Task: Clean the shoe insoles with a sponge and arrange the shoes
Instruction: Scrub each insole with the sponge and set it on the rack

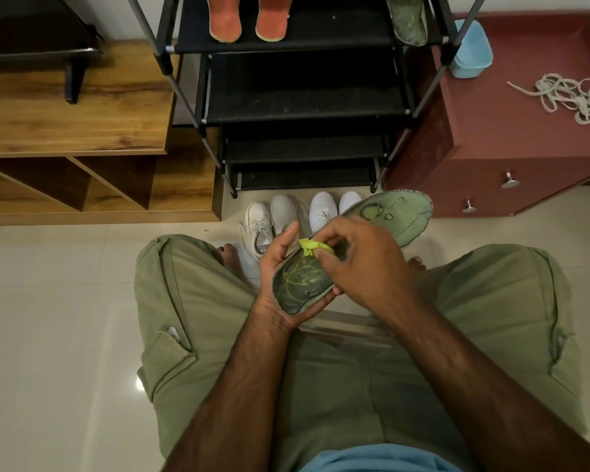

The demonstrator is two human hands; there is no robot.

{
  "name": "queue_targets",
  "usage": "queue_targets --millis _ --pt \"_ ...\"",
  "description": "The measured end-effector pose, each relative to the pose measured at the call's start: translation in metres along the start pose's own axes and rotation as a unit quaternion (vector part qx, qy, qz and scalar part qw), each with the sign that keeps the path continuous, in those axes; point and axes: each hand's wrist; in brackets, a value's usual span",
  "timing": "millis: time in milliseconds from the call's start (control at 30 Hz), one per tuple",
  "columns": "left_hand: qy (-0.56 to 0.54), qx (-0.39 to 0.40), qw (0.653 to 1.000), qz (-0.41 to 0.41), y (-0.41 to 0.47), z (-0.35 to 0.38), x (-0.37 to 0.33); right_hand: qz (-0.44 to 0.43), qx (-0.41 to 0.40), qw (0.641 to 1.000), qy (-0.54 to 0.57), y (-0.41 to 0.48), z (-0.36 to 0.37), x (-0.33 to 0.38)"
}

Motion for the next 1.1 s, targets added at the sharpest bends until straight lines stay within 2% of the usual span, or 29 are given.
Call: queue_targets --millis 67,167,300,400,500,700,933,1100 --pt "0.003 0.006 1.000 0.003 0.000 0.003 0.000 0.034 -0.009 0.999 -0.002 0.005 -0.002 -0.004" --pt "0.007 0.004 1.000 0.001 0.000 0.005 0.001 0.087 -0.065 0.992 -0.056 0.012 -0.007 -0.011" --pt "-0.006 0.002 1.000 -0.006 -0.001 0.002 0.000 0.004 0.000 1.000 -0.016 0.001 -0.002 -0.001" --pt "-0.012 0.014 1.000 -0.004 -0.003 0.007 0.000 0.030 -0.040 0.998 -0.043 0.008 -0.006 -0.013" --pt "-0.011 0.006 1.000 0.004 -0.003 0.009 -0.001 0.063 -0.093 0.993 0.018 0.016 -0.016 -0.032" --pt "-0.031 -0.028 0.999 0.019 -0.003 0.007 -0.003 0.093 -0.069 0.988 0.098 0.014 -0.020 -0.039" --pt "-0.102 0.021 0.995 -0.002 -0.009 0.011 -0.001 0.121 -0.109 0.973 0.162 0.013 -0.029 -0.037" --pt "-0.100 0.024 0.995 0.005 -0.006 0.006 0.000 0.052 -0.131 0.989 0.031 0.008 -0.020 -0.035"
Point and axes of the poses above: each hand's wrist, its own y-axis towards the middle knuckle, its own z-axis out of the palm, x = y × z, and after that the axes turned 15 degrees about -y, right-handed
